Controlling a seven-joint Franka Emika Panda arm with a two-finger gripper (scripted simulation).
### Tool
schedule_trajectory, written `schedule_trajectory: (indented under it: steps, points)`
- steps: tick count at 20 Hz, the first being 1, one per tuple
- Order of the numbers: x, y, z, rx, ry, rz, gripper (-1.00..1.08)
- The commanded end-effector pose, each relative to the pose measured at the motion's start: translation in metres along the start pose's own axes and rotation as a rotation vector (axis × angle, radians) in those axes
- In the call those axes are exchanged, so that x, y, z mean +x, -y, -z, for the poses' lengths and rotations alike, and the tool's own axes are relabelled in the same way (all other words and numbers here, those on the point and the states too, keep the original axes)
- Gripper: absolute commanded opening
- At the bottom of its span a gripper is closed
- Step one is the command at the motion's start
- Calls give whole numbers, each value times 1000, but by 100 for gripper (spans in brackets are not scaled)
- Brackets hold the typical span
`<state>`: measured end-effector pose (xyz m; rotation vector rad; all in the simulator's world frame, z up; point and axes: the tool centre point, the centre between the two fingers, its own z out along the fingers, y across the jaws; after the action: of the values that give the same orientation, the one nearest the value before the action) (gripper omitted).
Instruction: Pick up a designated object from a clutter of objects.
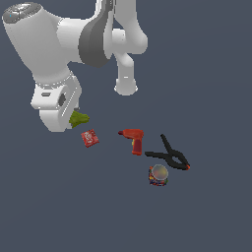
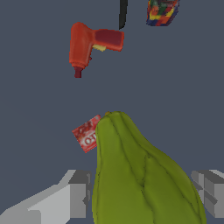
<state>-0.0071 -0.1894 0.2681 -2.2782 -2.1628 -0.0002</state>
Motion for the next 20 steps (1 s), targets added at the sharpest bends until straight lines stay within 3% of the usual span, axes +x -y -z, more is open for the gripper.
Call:
schedule_trajectory:
  steps: [1, 11, 20]
  points:
    - [0, 4, 28, 0, 0, 0, -100]
    - [0, 14, 106, 0, 0, 0, -100]
    - [0, 14, 129, 0, 0, 0, -100]
